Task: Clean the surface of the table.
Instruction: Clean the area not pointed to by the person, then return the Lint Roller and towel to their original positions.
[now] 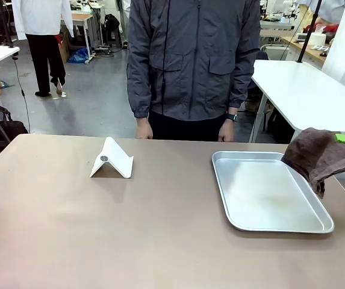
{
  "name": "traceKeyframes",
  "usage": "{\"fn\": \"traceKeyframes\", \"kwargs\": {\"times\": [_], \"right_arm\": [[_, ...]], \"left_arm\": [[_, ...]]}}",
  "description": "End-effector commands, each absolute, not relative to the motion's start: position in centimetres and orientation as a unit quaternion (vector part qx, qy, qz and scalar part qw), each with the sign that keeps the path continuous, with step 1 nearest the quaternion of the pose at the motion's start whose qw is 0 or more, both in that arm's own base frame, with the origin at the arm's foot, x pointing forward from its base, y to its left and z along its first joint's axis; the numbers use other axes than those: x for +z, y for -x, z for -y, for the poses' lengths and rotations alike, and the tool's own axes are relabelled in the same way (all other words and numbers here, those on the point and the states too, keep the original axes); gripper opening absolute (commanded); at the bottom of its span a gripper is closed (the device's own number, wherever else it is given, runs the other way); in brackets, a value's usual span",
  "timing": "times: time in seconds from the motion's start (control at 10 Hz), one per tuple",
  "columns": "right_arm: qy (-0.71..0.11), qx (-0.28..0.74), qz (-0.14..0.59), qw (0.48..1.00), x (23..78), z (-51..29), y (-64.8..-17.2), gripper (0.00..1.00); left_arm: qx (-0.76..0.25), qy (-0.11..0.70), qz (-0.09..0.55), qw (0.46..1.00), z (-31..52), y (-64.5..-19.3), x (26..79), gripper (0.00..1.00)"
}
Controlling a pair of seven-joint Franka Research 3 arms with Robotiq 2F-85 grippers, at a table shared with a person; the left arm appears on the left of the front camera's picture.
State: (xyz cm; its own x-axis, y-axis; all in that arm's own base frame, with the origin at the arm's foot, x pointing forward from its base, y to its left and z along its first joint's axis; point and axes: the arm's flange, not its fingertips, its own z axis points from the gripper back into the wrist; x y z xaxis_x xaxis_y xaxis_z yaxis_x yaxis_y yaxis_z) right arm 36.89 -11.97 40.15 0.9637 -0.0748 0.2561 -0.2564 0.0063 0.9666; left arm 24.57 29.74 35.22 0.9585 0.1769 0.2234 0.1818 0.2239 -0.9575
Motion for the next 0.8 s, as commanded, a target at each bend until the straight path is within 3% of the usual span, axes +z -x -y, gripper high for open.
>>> {"fn": "traceKeyframes", "kwargs": {"times": [0.0,0.7], "right_arm": [[-0.703,0.072,0.112,0.698,40.33,11.95,-36.62,0.06],[-0.703,0.072,0.112,0.698,40.33,11.95,-36.62,0.06]], "left_arm": [[0.006,0.625,0.144,0.768,-29.57,-24.57,35.63,0.2],[0.006,0.625,0.144,0.768,-29.57,-24.57,35.63,0.2]]}}
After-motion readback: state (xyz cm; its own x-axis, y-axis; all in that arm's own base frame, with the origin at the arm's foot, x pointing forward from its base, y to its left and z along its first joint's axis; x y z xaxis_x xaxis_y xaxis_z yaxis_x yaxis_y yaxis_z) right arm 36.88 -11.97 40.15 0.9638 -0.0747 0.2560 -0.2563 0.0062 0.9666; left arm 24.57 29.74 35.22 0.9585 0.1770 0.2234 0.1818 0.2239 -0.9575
